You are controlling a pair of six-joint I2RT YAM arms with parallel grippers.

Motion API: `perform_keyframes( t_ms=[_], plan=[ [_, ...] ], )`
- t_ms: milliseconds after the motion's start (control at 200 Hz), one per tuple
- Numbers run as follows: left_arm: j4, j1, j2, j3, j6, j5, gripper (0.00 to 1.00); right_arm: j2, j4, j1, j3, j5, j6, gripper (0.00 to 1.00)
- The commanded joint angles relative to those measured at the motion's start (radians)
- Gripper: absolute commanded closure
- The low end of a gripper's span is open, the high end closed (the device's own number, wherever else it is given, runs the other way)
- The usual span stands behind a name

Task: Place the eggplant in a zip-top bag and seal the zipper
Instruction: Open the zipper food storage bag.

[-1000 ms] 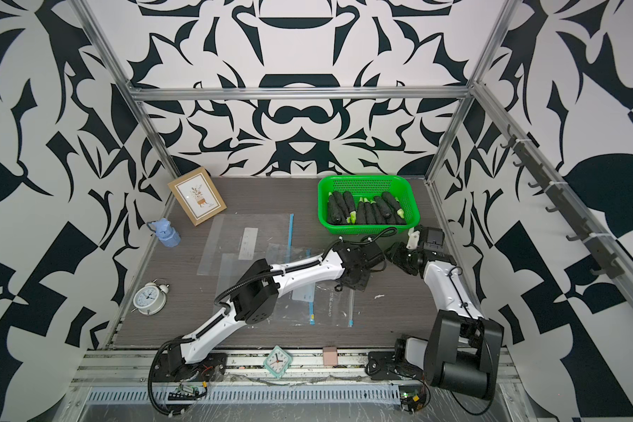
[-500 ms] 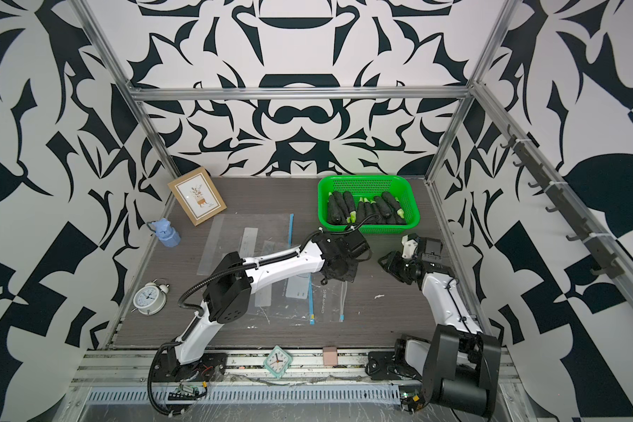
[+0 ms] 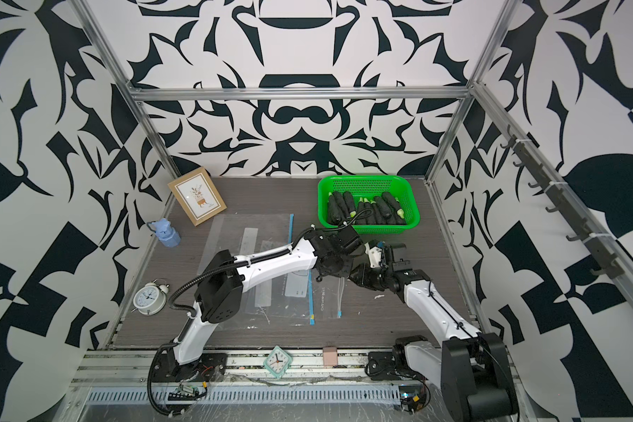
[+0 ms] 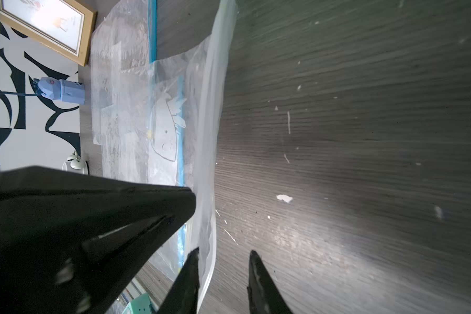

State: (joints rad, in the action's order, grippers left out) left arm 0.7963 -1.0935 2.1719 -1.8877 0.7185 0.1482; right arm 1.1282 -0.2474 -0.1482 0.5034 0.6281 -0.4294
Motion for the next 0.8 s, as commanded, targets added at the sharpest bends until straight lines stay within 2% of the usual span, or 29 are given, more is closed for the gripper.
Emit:
perform_keyframes(
  t_ms=[0, 190, 315, 455, 670, 710, 795],
  plan=[
    [-0.003, 0.006, -0.059, 0.031, 0.021, 0.001, 1.0, 0.027, 0.098, -0.039, -0.006, -0.008, -0.039, 0.69],
    [-0.012, 0.009, -0.076, 0.048, 0.025, 0.003, 1.0, 0.081, 0.129, -0.091, 0.006, -0.037, -0.051, 0.71],
    [-0.015, 0.009, -0.085, 0.052, 0.025, 0.002, 1.0, 0.106, 0.143, -0.103, 0.009, -0.063, -0.059, 0.78],
    [-0.014, 0.01, -0.093, 0.061, 0.025, 0.004, 1.0, 0.114, 0.163, -0.107, 0.01, -0.087, -0.07, 1.0],
    [-0.008, 0.018, -0.106, 0.082, 0.033, 0.011, 1.0, 0.084, 0.146, -0.117, 0.045, -0.102, -0.078, 1.0],
    [-0.006, 0.02, -0.106, 0.085, 0.033, 0.01, 0.93, 0.08, 0.141, -0.121, 0.053, -0.102, -0.08, 1.0],
    [-0.006, 0.021, -0.106, 0.087, 0.035, 0.007, 0.85, 0.079, 0.128, -0.13, 0.07, -0.1, -0.081, 1.0]
  ],
)
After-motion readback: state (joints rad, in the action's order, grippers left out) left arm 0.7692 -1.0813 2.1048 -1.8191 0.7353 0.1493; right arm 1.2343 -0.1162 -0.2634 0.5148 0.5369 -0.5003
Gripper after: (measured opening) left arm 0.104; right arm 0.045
